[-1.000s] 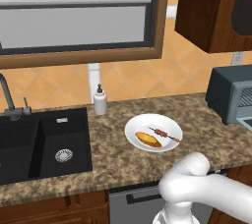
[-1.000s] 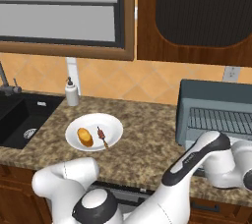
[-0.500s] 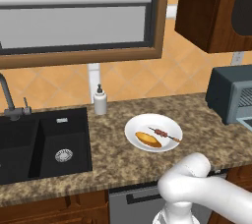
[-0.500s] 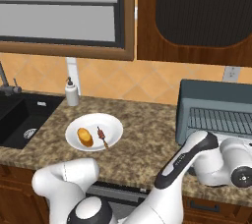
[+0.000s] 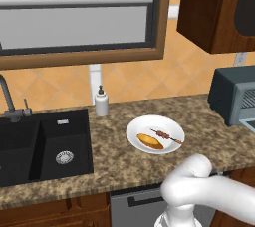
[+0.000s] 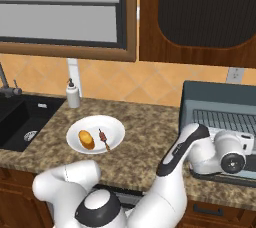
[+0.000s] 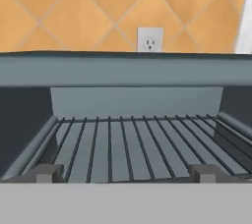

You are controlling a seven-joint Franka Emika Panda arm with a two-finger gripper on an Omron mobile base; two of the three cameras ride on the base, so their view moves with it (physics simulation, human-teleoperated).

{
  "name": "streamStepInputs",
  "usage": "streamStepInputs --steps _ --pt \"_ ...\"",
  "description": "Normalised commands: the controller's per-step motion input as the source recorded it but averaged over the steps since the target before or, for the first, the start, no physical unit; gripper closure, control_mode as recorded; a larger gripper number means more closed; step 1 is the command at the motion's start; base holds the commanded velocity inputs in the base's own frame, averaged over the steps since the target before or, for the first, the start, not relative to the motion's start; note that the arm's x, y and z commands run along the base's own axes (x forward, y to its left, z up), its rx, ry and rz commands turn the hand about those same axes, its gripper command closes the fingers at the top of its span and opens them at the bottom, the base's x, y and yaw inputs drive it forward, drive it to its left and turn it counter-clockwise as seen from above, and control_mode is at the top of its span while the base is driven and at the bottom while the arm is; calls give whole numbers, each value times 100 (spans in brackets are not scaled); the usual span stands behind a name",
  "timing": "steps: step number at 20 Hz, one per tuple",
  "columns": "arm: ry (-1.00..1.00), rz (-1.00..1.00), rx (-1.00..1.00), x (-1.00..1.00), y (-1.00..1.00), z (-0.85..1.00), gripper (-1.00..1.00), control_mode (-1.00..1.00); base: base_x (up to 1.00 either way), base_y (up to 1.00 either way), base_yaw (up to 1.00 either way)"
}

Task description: Pick up the kebab skewer and baguette bread, and place them inside the toaster oven. Close the toaster oven door and start by setting the timer.

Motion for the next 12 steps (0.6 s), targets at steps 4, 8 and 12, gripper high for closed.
streamStepInputs --steps 4,8,12 --pt "2 0 0 37 -19 -29 -100 -100 0 0 0" --pt "2 0 0 30 -7 -20 -100 -100 0 0 0" --pt "6 0 0 45 0 -24 -100 -100 0 0 0"
